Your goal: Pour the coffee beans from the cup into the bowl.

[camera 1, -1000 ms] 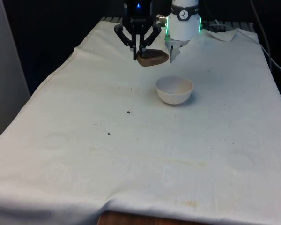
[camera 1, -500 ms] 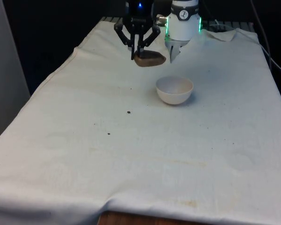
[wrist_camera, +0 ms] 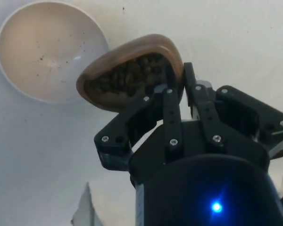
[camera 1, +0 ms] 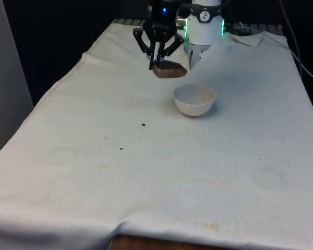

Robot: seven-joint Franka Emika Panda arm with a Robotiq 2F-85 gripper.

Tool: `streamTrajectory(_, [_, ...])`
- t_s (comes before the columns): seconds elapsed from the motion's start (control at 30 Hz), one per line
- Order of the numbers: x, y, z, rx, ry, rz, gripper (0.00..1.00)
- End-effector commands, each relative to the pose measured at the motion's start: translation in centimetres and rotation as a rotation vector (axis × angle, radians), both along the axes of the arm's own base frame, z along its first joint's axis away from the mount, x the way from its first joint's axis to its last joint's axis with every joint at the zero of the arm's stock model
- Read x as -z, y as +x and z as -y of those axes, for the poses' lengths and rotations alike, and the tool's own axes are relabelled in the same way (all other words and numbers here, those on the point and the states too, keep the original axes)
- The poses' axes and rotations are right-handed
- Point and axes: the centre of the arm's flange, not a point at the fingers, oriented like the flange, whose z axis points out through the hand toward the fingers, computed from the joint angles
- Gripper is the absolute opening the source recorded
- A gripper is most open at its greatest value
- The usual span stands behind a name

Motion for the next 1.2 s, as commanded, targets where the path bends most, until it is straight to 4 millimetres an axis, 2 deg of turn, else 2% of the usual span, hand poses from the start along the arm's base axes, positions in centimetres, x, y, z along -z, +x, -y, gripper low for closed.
streamTrajectory(0.0, [0.0, 0.1, 0.0, 0.003, -0.022, 0.014, 0.00])
streamTrajectory(0.43, [0.1, 0.1, -1.4, -0.009, -0.072, 0.012, 0.00])
streamTrajectory(1.17, [-0.2, 0.1, -1.5, 0.049, -0.172, -0.018, 0.00])
